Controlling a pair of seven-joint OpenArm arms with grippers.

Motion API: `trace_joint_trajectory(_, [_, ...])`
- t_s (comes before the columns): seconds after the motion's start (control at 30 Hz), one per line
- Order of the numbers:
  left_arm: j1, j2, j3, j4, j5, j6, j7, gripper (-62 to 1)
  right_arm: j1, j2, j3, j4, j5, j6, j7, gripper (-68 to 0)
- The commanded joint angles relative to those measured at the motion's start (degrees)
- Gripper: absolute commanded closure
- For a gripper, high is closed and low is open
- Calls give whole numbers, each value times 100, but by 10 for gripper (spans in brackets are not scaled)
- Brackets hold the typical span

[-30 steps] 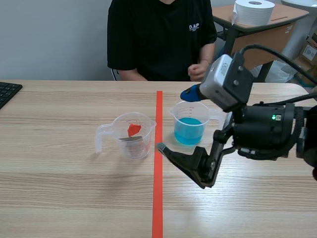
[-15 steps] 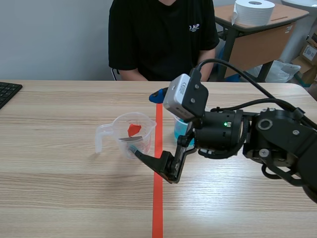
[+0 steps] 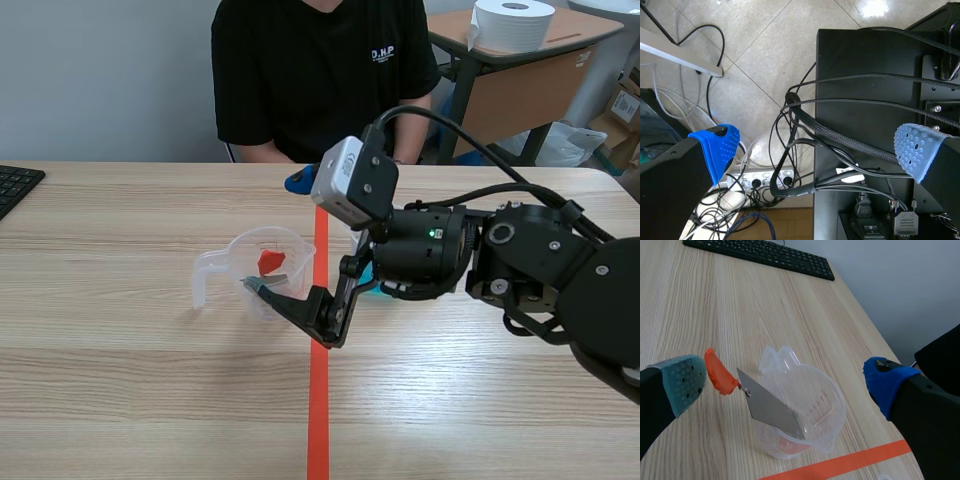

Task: Do the redox reaction experiment.
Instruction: 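Lift the metal plate out of the left beaker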

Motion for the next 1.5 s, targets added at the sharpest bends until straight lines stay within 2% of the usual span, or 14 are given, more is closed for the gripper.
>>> trace_joint_trajectory(0.0, [61,26,-9,57,-15,-11,-57,-623,109,20,35,149,55,-20,103,-590])
trace_joint_trajectory(0.37, [61,26,44,57,-17,-63,-61,-623,109,35,37,149,59,-20,195,-337])
trace_joint_trajectory(0.53, [61,26,44,57,-15,-76,-101,-623,109,37,37,151,63,-98,431,-288])
trace_joint_trajectory(0.67, [61,26,44,57,-15,-76,-101,-623,109,37,37,151,63,-297,442,-151])
trace_joint_trajectory(0.83, [61,26,44,57,-15,-76,-101,-623,111,50,39,151,61,-304,439,-22])
trace_joint_trajectory(1.07, [61,26,44,57,-15,-76,-98,-623,273,48,63,155,151,-289,595,-13])
trace_joint_trajectory(1.13, [61,26,44,57,-15,-76,-98,-623,380,50,63,155,177,-186,586,-13])
trace_joint_trajectory(1.3, [61,26,44,57,-15,-76,-98,-472,625,50,63,162,433,457,372,-13])
trace_joint_trajectory(1.47, [61,26,44,57,-15,-76,-79,-307,787,48,131,164,861,831,37,-13])
